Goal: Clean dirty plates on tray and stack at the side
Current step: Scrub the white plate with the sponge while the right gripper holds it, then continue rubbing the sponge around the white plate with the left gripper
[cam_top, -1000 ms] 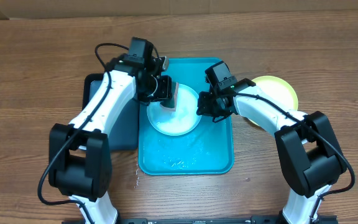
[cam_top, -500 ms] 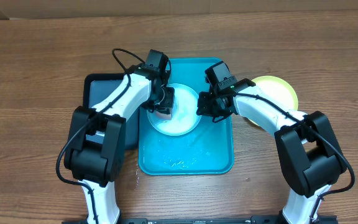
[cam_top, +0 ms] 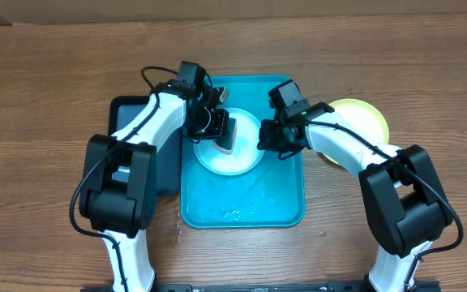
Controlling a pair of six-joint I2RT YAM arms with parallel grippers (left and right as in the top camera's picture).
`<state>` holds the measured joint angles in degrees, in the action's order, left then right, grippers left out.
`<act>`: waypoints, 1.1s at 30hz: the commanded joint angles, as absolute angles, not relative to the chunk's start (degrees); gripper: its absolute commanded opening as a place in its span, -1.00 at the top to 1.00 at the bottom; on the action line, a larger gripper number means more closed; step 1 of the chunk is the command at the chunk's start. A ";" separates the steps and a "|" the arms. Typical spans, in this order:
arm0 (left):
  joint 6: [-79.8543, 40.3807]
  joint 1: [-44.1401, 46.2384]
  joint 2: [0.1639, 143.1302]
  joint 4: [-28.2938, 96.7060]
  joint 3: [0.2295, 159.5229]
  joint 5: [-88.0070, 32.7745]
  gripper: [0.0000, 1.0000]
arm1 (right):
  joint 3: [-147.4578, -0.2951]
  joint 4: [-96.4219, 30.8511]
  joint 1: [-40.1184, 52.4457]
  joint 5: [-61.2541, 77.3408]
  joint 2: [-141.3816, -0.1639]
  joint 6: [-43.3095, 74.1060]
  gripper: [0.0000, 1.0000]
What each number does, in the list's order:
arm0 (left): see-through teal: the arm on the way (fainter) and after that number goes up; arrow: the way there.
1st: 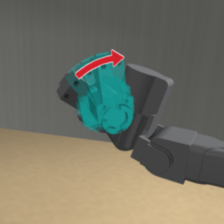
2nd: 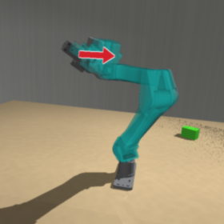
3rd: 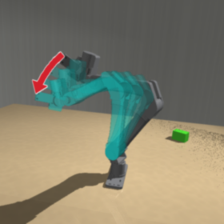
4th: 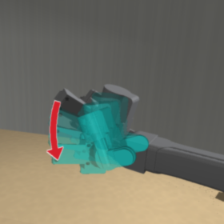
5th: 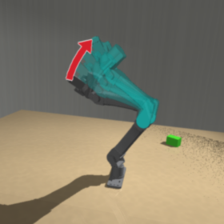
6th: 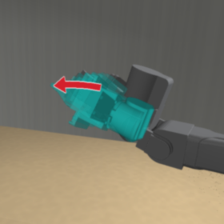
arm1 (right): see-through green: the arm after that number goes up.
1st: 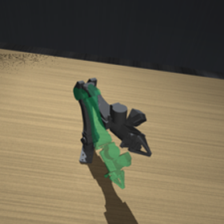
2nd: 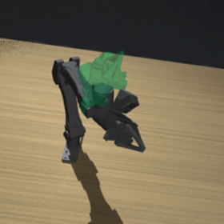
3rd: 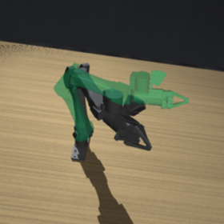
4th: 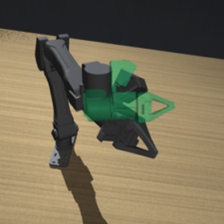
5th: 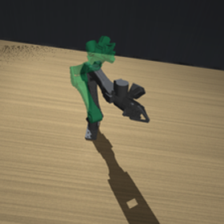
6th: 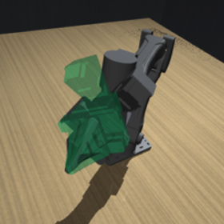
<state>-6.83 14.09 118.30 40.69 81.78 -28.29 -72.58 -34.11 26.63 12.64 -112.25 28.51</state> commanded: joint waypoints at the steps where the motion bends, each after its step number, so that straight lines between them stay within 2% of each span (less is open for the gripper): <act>1: -5.04 13.50 110.13 40.60 82.72 -29.26 0.92 | -72.31 -33.69 27.05 13.85 -111.26 28.51 0.92; 8: -5.08 14.83 106.98 45.71 82.52 -14.37 0.92 | -72.31 -33.67 27.07 13.85 -111.26 28.51 0.92; 18: -6.85 16.86 114.45 46.26 81.10 -9.19 0.92 | -72.31 -33.67 27.05 13.82 -111.26 28.51 0.92; 23: -15.27 16.91 119.46 46.46 81.10 -6.07 0.92 | -72.31 -33.67 27.05 13.82 -111.26 28.51 0.92; 25: -17.74 16.91 120.75 46.81 81.10 -10.85 0.92 | -72.31 -33.67 27.07 13.82 -111.26 28.51 0.92; 33: -17.17 16.47 121.32 41.10 81.30 -44.88 0.92 | -72.31 -33.61 27.05 13.82 -111.26 28.51 0.92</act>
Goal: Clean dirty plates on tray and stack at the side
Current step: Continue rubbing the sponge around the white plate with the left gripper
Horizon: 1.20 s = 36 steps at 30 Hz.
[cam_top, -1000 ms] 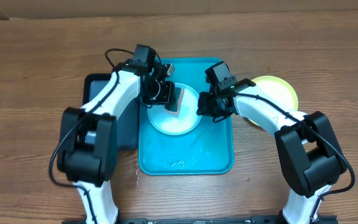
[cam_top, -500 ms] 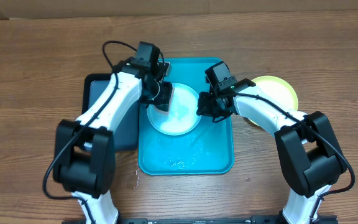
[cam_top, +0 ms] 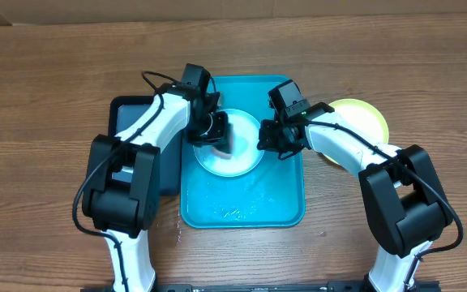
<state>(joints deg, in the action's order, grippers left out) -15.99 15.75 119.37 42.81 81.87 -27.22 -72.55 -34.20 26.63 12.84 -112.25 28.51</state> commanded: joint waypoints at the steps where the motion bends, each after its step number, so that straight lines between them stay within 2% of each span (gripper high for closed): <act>1: -17.23 16.21 121.30 40.14 81.47 -46.74 0.92 | -72.31 -33.61 27.05 13.82 -111.24 28.51 0.92; 9: -16.71 12.73 118.72 44.34 87.66 -44.10 0.92 | -72.31 -33.58 27.05 13.82 -111.26 28.51 0.92; 19: -16.40 16.43 116.18 54.65 87.02 -9.85 0.92 | -72.31 -33.47 27.05 13.82 -111.26 28.51 0.92; 24: -22.17 17.82 116.29 56.07 85.17 0.73 0.92 | -72.31 -33.50 27.05 13.82 -111.26 28.51 0.92; 30: -24.43 17.82 116.64 52.27 80.93 -2.74 0.92 | -72.31 -33.47 27.05 13.82 -111.26 28.51 0.92; 36: -22.39 17.82 116.90 45.08 76.58 -19.14 0.91 | -72.31 -33.47 27.05 13.82 -111.26 28.51 0.92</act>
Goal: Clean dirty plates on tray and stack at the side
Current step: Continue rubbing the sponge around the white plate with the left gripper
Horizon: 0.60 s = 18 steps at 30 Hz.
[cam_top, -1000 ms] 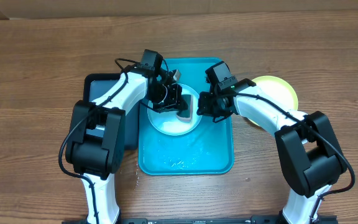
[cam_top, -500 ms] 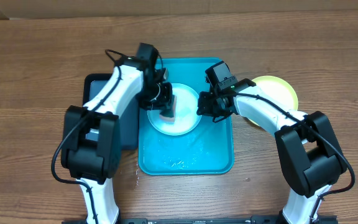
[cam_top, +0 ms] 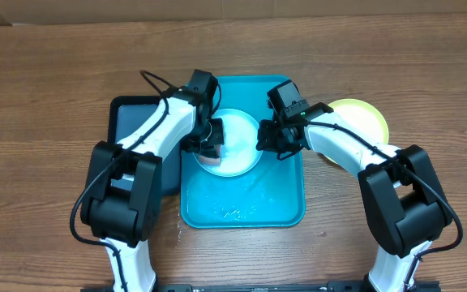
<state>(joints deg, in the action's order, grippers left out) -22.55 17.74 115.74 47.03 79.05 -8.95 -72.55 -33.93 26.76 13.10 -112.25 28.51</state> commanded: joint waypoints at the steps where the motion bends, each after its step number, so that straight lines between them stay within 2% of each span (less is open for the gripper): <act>1: -21.17 17.82 116.90 44.62 76.60 -23.38 0.92 | -72.31 -33.47 27.05 13.82 -111.26 28.51 0.92; 4: -19.46 17.50 116.64 43.38 77.97 -32.77 0.92 | -72.31 -33.47 27.05 13.82 -111.24 28.51 0.92; 8: -19.25 16.36 115.22 44.01 81.17 -34.74 0.92 | -72.31 -33.47 27.07 13.85 -111.24 28.51 0.92; 11: -19.29 15.77 112.99 44.34 82.26 -29.39 0.92 | -72.31 -33.47 27.07 13.85 -111.26 28.51 0.92; 18: -19.33 15.84 112.20 50.48 82.02 -6.61 0.92 | -72.31 -33.47 27.05 13.85 -111.26 28.51 0.92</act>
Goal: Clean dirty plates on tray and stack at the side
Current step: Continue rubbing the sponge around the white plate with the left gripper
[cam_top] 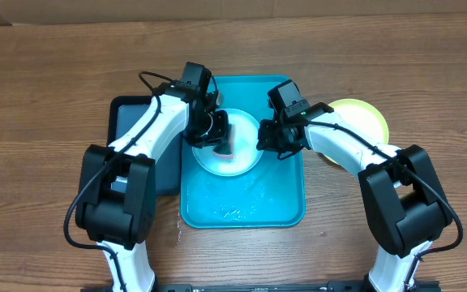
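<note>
A pale plate lies in the upper half of the teal tray. My left gripper is over the plate's middle left, shut on a sponge that presses down on the plate. My right gripper sits at the plate's right rim and appears shut on that rim, though its fingertips are hard to make out. A yellow-green plate rests on the table to the right of the tray, partly under the right arm.
A dark flat tray lies against the teal tray's left side, under the left arm. Wet specks or crumbs lie in the teal tray's front half. Bare wooden table surrounds everything.
The left gripper and sponge have shifted from the plate's front left edge up and right to its middle left. The right gripper and the plate have stayed put.
The sponge was on the plate's middle with the right gripper at the right rim. It then stood a little further left, then at the front left edge, and is now back near the middle. The right gripper kept its place throughout.
</note>
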Controlling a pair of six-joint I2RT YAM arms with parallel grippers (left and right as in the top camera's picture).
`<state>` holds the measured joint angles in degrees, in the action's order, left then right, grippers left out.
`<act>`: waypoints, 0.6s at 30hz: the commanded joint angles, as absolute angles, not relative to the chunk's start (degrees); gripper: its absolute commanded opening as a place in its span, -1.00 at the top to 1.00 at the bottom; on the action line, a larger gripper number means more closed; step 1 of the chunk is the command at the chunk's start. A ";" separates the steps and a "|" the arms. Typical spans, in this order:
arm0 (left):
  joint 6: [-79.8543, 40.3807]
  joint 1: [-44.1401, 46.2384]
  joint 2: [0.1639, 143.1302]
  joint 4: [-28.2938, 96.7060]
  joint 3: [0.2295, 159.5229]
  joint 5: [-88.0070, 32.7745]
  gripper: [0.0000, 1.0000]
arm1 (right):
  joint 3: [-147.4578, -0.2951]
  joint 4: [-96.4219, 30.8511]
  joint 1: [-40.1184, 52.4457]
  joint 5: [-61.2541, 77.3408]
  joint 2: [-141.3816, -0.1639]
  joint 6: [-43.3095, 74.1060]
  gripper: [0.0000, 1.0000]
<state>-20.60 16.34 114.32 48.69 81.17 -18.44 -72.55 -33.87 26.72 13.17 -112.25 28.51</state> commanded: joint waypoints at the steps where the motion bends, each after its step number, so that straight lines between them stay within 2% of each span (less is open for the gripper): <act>1: -19.33 15.84 112.20 51.29 81.97 -4.71 0.92 | -72.31 -33.45 27.05 13.85 -111.24 28.51 0.92; 9: -22.79 15.73 112.20 51.33 78.83 0.43 0.92 | -72.31 -33.28 27.05 13.82 -111.26 28.51 0.92; 18: -23.42 15.77 112.20 38.89 69.63 -13.15 0.92 | -72.31 -33.23 27.49 13.82 -111.24 28.51 0.92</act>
<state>-22.20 15.84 111.50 41.01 72.58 -6.61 -72.55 -33.67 26.87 13.47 -112.25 28.49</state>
